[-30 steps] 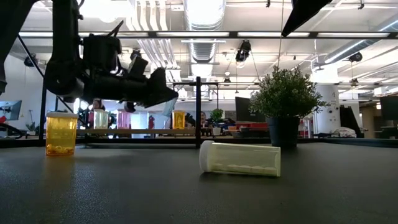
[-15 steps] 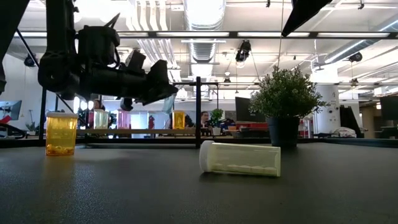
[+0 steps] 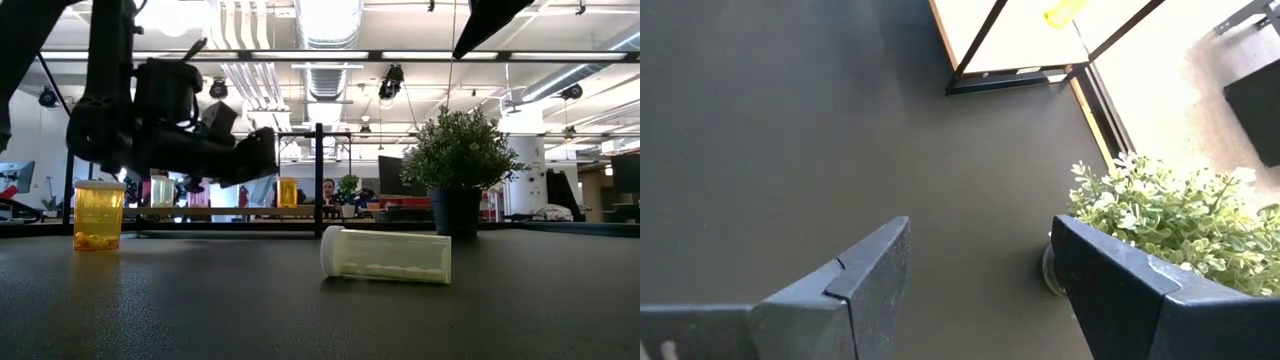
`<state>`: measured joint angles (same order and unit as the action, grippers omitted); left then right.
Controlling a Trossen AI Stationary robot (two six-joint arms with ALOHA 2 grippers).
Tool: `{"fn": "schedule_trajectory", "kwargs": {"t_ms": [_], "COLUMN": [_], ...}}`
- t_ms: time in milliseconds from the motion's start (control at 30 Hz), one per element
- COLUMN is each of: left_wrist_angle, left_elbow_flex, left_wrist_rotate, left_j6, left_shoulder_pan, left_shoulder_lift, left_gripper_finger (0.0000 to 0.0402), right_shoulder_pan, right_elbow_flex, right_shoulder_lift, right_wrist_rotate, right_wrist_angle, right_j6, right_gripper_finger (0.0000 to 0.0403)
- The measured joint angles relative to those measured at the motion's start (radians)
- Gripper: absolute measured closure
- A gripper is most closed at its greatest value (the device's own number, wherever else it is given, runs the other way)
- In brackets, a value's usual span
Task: Pick and place medicine bottles onto shelf by color
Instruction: Put the top blue medicine bottle on the shelf aligned with the other blue medicine bottle
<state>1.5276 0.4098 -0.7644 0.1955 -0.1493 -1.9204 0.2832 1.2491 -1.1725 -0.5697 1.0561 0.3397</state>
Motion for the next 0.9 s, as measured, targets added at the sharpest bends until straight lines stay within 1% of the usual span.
{"fn": "schedule_trajectory", "kwargs": {"t_ms": [167, 467, 833, 900], "left_wrist_angle": [0.000, 0.001, 0.000, 0.000], "left_elbow_flex": [0.047, 0.100, 0.107, 0.105], "left_wrist_rotate": [-0.058, -0.133, -0.131, -0.107], "left_j6": [-0.005, -0.097, -0.071, -0.060], "left_shoulder_pan": [-0.001, -0.005, -0.009, -0.001], "left_shoulder_lift": [-0.041, -0.040, -0.042, -0.042], "left_gripper_finger": [0.0301, 0.0301, 0.0301, 0.0301], "right_shoulder_pan": [0.000, 0.000, 0.000, 0.000], "right_elbow_flex": [0.000, 0.000, 0.000, 0.000], "right_shoulder_lift": [0.000, 0.000, 0.000, 0.000], "right_wrist_rotate": [0.000, 0.000, 0.000, 0.000], "right_wrist_angle": [0.000, 0.000, 0.000, 0.000], "right_j6": [0.000, 0.000, 0.000, 0.000], "right_gripper_finger": [0.0168, 0.0168, 0.0168, 0.0168]}}
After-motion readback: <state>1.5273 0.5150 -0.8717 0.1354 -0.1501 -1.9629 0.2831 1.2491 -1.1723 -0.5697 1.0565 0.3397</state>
